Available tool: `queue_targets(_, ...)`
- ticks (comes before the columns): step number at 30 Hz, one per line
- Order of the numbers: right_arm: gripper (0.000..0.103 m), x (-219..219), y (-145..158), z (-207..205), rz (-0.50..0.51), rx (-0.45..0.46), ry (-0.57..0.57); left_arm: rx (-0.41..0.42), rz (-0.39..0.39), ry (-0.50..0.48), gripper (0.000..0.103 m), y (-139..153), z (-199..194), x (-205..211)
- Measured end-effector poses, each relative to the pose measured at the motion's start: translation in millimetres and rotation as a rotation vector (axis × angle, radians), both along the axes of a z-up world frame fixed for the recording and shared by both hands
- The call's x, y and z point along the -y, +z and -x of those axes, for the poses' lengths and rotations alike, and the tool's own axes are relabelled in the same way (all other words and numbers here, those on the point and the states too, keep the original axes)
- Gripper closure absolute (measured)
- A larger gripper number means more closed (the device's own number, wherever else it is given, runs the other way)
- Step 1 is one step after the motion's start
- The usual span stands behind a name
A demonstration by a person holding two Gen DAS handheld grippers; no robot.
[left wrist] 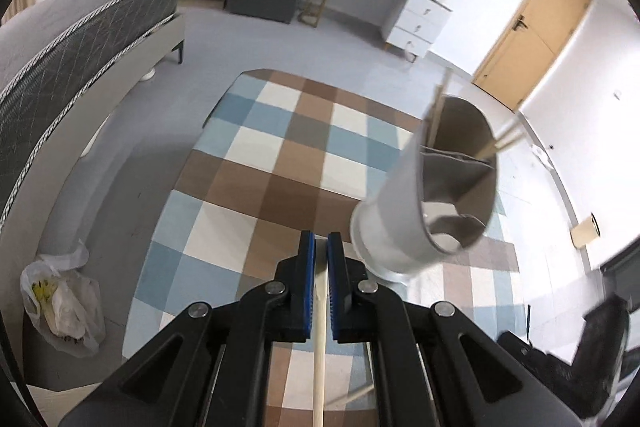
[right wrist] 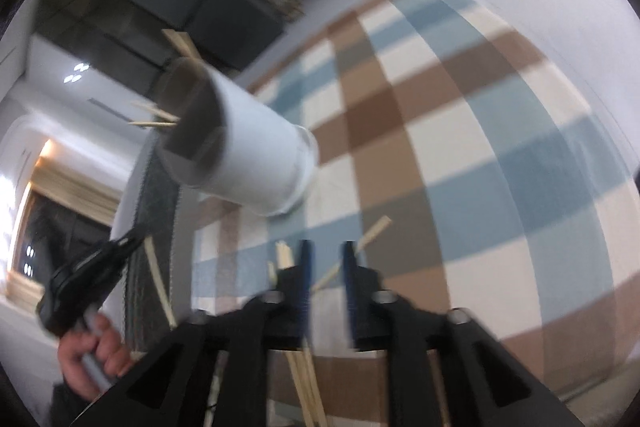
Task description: Organize utensils
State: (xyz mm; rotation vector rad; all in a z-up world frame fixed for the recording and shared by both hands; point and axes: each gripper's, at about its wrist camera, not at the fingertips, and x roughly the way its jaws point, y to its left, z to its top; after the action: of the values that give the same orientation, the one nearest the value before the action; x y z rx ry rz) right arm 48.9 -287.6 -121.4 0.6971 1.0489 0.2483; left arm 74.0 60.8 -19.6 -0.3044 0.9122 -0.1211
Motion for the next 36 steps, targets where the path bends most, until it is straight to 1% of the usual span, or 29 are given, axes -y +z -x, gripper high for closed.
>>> queue_targets(2,0.078,0,-8,-4,-0.010,-0.057,-0.024,0.011,0.004,-0.018,0.101,0,2,1)
queue_targets(3,0.076,-3,-11,-8,-0.010,-0.078,-0.023,0.015,0.008,-0.025,0.101,1,3,0)
queue_targets(5,0.074,-10,-15,-15,0.035,-0.115,-0.026,0.025,0.028,-0.034,0.101,1,3,-4)
queue_targets(7,0.074,-18,-18,-24,0.068,-0.132,-0.026,0.030,0.050,-0.035,0.101,2,5,-9)
queue_targets(10,0.074,-31,-20,-38,0.148,-0.159,-0.050,0.046,0.074,-0.030,0.101,4,6,-16)
queue_targets(13,0.074,-43,-23,-48,0.282,-0.195,-0.108,0.052,0.090,-0.032,0.101,6,6,-21)
queue_targets(16,0.075,-57,-33,-58,0.357,-0.231,-0.127,0.057,0.109,-0.032,0.101,7,6,-25)
queue_targets(18,0.074,-70,-34,-63,0.470,-0.217,-0.126,0.062,0.119,-0.033,0.101,9,7,-28)
queue_targets(20,0.073,-81,-35,-66,0.551,-0.208,-0.121,0.072,0.129,-0.035,0.101,12,8,-30)
queue_targets(22,0.078,-89,-36,-67,0.602,-0.194,-0.118,0.083,0.133,-0.042,0.101,14,9,-33)
queue_targets(23,0.089,-90,-37,-67,0.622,-0.184,-0.115,0.087,0.131,-0.039,0.101,15,10,-34)
queue_targets(24,0.095,-90,-38,-66,0.624,-0.167,-0.109,0.092,0.127,-0.036,0.101,16,11,-35)
queue_targets(25,0.097,-89,-38,-65,0.616,-0.154,-0.103,0.093,0.128,-0.035,0.101,17,11,-36)
queue_targets(28,0.098,-79,-38,-60,0.559,-0.125,-0.101,0.095,0.126,-0.029,0.101,17,12,-37)
queue_targets(29,0.098,-74,-36,-57,0.520,-0.105,-0.104,0.095,0.124,-0.030,0.101,16,13,-37)
queue_targets(31,0.098,-64,-31,-50,0.476,-0.066,-0.110,0.102,0.113,-0.032,0.101,17,14,-35)
queue_targets(36,0.098,-43,-5,-34,0.348,0.062,-0.114,0.122,0.085,-0.063,0.101,22,22,-27)
